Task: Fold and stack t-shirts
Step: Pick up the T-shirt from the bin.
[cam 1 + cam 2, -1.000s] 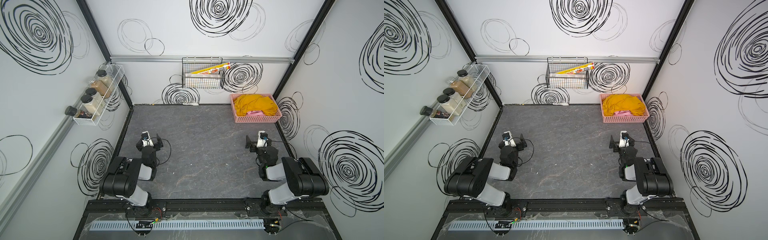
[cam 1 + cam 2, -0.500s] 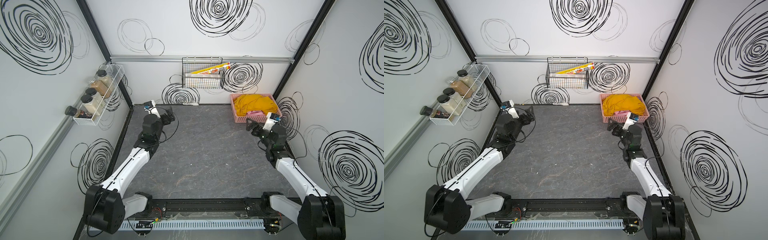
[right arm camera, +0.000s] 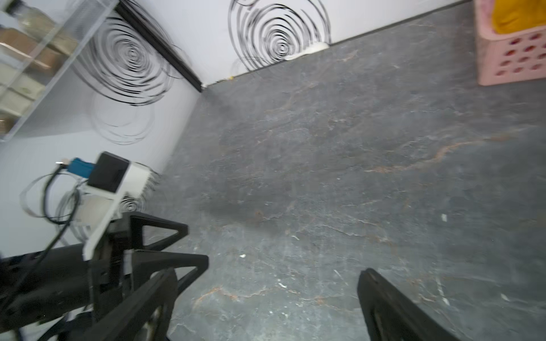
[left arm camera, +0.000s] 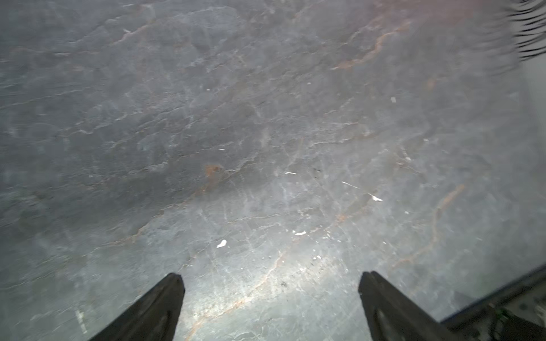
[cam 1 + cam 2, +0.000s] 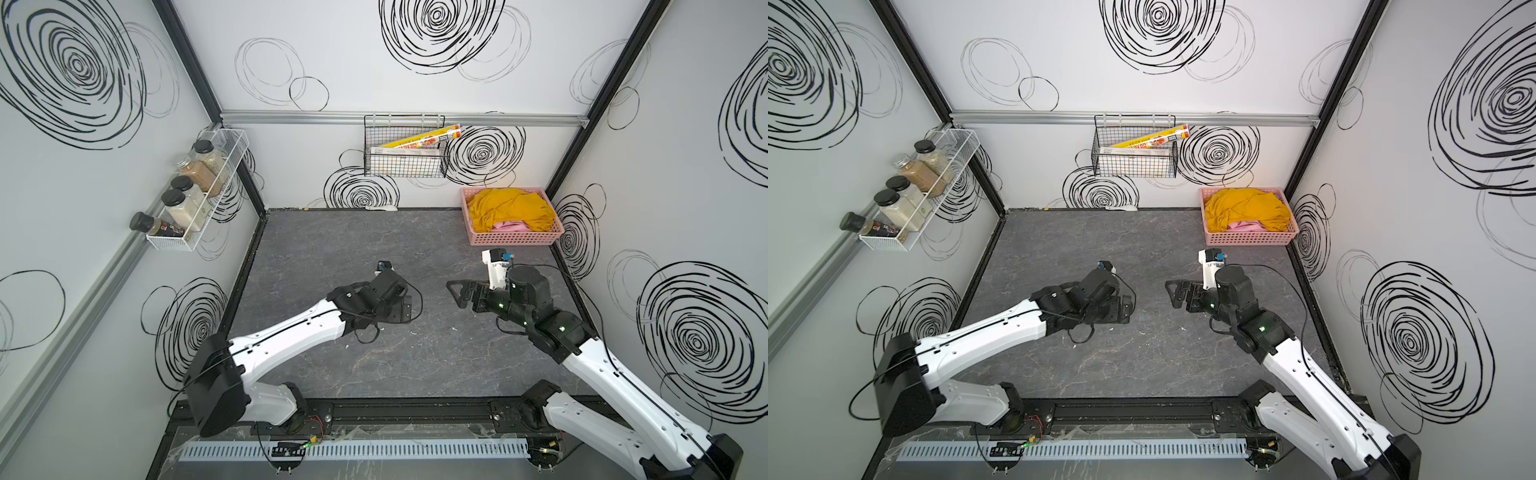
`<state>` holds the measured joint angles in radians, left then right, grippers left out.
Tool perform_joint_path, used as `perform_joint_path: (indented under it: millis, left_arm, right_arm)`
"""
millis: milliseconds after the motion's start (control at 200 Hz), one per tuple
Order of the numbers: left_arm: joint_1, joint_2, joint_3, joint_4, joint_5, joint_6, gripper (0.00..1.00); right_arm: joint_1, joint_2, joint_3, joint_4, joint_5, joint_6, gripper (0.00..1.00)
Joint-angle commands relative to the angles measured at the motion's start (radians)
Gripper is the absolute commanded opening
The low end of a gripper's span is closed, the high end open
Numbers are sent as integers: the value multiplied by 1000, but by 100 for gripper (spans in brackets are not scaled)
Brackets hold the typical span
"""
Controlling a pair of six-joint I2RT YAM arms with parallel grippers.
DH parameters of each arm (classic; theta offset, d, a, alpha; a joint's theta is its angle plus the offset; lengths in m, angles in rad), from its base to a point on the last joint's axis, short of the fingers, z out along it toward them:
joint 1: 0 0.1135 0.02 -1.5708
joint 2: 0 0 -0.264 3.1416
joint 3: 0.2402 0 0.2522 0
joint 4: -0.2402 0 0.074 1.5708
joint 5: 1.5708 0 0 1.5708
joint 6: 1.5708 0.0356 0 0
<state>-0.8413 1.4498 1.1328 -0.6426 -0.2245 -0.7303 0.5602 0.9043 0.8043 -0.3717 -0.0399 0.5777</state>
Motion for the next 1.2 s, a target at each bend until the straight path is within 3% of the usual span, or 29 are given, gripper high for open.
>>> perform_joint_path:
  millis: [0, 160, 230, 330, 426, 501, 646, 791, 1096, 1197]
  left_arm:
    - [46, 102, 94, -131, -99, -34, 99]
    - [71, 167, 199, -135, -125, 92, 88]
    - [155, 139, 199, -98, -99, 147, 82]
    - [309, 99, 185, -37, 25, 209, 89]
    - [379, 48, 146, -22, 63, 281, 89]
    - [385, -1, 67, 12, 66, 298, 93]
    - [387, 6, 74, -44, 37, 303, 97]
    - [388, 10, 72, -52, 55, 290, 98]
    - [401, 40, 36, -43, 85, 289, 98]
    - [403, 50, 38, -43, 84, 291, 98]
  right_arm:
    - [-26, 123, 125, -217, 350, 38, 100]
    - [-202, 199, 111, -69, 105, -53, 100]
    - [-209, 249, 156, -32, 187, -50, 100]
    - [-256, 377, 281, 11, 373, -61, 100]
    - [-349, 551, 456, 5, 447, -27, 96]
    - [-378, 701, 606, 17, 551, -46, 96]
    - [-400, 1010, 975, -21, 675, -151, 92]
    - [-467, 1163, 1132, -47, 614, -109, 91]
    - [-476, 1401, 1338, -150, 531, -73, 90]
    - [-476, 1461, 1401, -182, 483, -52, 86]
